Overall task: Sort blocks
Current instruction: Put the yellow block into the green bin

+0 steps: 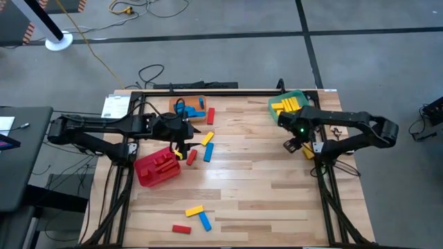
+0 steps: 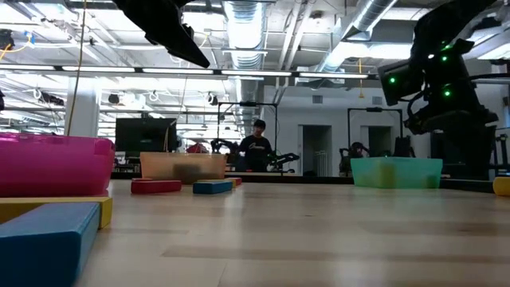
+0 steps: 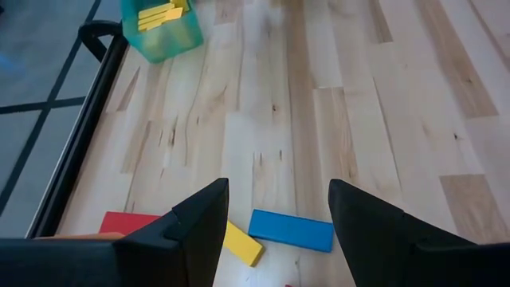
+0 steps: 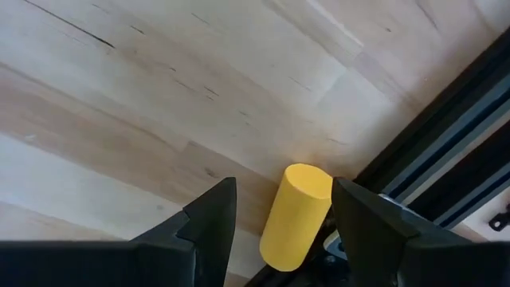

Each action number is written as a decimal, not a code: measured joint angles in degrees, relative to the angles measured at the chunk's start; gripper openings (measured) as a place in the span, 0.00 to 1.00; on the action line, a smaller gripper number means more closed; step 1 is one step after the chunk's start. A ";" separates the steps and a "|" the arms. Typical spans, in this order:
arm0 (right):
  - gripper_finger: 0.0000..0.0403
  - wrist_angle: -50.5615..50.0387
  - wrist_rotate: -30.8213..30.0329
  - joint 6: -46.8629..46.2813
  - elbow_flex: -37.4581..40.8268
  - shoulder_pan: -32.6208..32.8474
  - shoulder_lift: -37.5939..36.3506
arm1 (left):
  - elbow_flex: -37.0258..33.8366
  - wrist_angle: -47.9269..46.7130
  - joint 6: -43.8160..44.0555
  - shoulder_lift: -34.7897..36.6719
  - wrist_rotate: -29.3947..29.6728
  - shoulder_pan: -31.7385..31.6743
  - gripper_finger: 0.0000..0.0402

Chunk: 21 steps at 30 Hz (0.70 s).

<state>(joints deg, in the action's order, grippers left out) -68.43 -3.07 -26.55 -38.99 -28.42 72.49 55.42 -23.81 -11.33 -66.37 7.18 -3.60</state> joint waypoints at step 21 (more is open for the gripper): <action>0.49 3.15 1.68 -4.66 2.83 -10.10 7.93 | -0.24 -1.22 1.31 0.00 -0.02 2.75 0.52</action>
<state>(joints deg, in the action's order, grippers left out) -65.28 -1.39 -31.21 -36.16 -38.52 80.42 55.18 -25.04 -10.02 -66.37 7.16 -0.85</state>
